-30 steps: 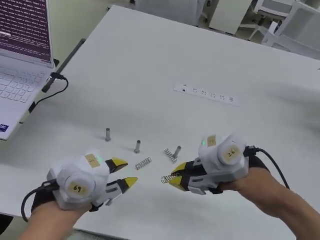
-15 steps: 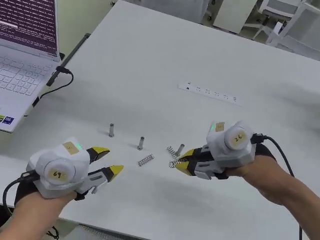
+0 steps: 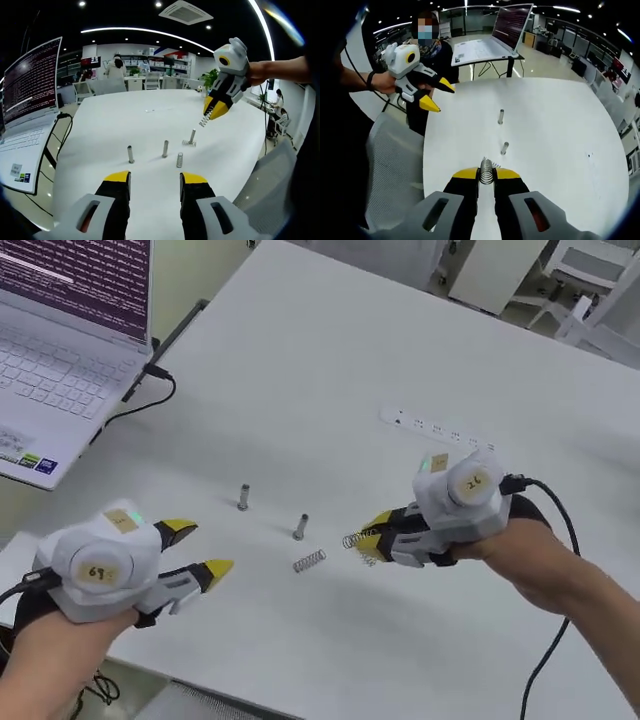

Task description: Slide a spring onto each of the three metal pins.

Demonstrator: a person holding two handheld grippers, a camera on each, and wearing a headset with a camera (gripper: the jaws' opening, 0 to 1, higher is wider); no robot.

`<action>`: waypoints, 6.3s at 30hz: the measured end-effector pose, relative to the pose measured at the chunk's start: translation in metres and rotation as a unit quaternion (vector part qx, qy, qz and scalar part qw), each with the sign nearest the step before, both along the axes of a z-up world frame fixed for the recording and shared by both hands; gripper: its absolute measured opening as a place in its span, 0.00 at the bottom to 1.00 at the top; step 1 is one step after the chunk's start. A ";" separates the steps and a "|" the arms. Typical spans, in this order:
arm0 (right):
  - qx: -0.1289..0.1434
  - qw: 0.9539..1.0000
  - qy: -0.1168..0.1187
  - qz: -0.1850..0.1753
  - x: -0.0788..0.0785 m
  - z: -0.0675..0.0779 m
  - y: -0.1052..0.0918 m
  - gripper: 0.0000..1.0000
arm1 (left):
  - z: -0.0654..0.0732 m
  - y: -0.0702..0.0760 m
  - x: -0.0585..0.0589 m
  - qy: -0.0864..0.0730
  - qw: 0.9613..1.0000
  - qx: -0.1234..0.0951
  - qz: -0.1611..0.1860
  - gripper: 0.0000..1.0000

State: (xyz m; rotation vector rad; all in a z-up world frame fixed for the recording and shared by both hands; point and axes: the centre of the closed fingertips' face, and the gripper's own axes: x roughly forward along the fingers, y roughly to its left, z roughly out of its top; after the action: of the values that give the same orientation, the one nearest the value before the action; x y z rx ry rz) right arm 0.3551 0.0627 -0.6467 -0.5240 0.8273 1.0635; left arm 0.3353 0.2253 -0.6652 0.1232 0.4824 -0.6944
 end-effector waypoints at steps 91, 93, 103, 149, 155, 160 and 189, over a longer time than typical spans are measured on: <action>-0.036 0.998 0.032 0.036 0.100 -0.071 0.140 0.09 | -0.014 0.023 0.008 0.038 0.999 -0.013 0.019 0.52; -0.037 0.998 0.031 0.038 0.100 -0.072 0.142 0.09 | -0.014 0.023 0.009 0.037 0.999 -0.014 0.019 0.52; -0.051 0.997 0.032 0.047 0.100 -0.086 0.147 0.09 | -0.014 0.023 0.010 0.038 0.999 -0.014 0.019 0.52; -0.057 0.997 0.022 0.036 0.098 -0.077 0.122 0.19 | 0.000 0.021 0.004 0.031 0.999 -0.009 0.029 0.51; -0.049 0.998 0.011 0.022 0.098 -0.065 0.111 0.23 | 0.004 0.019 0.000 0.028 0.999 -0.011 0.034 0.51; -0.039 0.999 0.006 0.014 0.093 -0.060 0.102 0.26 | 0.008 0.020 -0.003 0.026 0.999 -0.011 0.038 0.52; 0.014 0.999 -0.031 -0.033 0.041 -0.030 0.048 0.40 | 0.023 0.017 -0.005 0.019 0.998 -0.014 0.052 0.52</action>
State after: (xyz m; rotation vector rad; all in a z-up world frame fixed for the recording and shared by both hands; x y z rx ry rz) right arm 0.3959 0.1106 -0.6765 -0.5011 0.7694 0.9923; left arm 0.3305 0.2427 -0.6421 0.0595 0.5113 -0.6025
